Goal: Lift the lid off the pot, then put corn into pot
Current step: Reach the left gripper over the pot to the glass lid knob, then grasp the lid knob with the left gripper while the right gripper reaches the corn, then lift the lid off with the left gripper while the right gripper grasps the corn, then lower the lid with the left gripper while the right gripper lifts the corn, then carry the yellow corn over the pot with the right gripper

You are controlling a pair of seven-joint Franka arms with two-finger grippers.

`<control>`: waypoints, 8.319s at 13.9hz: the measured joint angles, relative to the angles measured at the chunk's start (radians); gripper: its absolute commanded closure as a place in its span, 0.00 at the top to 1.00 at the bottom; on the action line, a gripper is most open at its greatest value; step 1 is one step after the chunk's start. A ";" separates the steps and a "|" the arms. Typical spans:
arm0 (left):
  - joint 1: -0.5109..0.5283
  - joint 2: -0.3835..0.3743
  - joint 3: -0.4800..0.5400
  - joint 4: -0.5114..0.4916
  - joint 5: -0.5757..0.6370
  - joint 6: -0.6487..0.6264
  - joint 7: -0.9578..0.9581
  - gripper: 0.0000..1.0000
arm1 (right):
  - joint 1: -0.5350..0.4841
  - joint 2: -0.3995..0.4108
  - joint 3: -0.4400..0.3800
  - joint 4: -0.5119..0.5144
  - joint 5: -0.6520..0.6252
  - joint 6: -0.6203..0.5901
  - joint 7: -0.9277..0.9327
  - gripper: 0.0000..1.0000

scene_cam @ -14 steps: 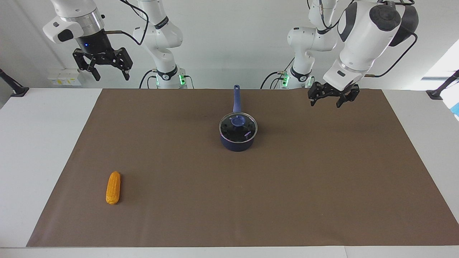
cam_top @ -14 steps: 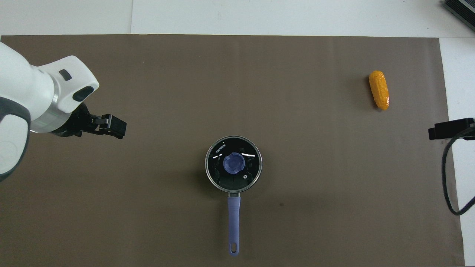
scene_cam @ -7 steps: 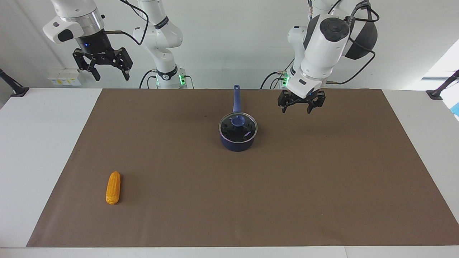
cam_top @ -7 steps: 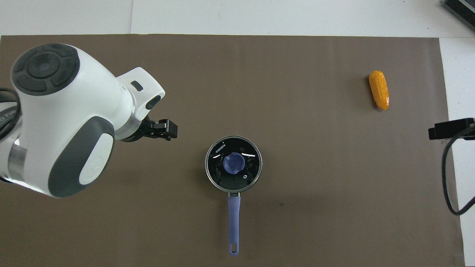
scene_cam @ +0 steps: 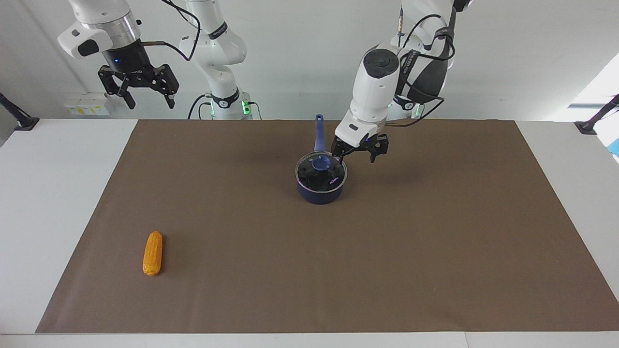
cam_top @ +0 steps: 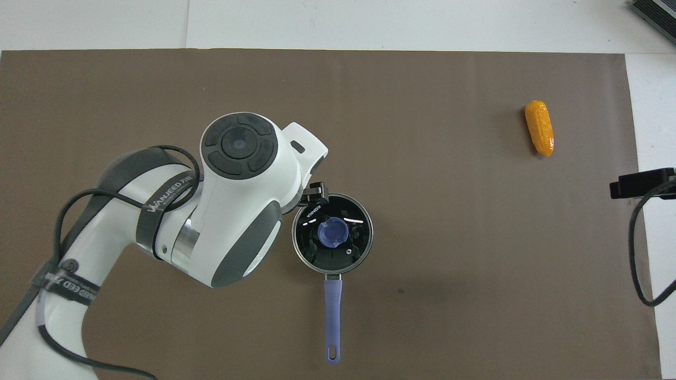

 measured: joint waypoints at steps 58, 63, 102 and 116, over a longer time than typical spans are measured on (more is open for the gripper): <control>0.670 -0.081 0.054 0.064 -0.053 -0.165 0.737 0.00 | -0.078 0.695 -0.034 -0.114 0.003 1.103 -0.175 0.00; 0.741 -0.069 0.055 0.007 -0.055 -0.141 0.796 0.00 | -0.073 0.688 -0.033 -0.098 0.003 1.100 -0.175 0.00; 0.580 -0.172 0.007 -0.008 -0.002 -0.202 0.700 1.00 | 0.676 0.273 -0.017 -0.288 -0.077 0.646 1.078 0.00; 0.580 -0.236 0.007 0.086 0.004 -0.392 0.705 1.00 | 0.714 0.386 -0.018 -0.375 -0.077 0.808 1.078 0.11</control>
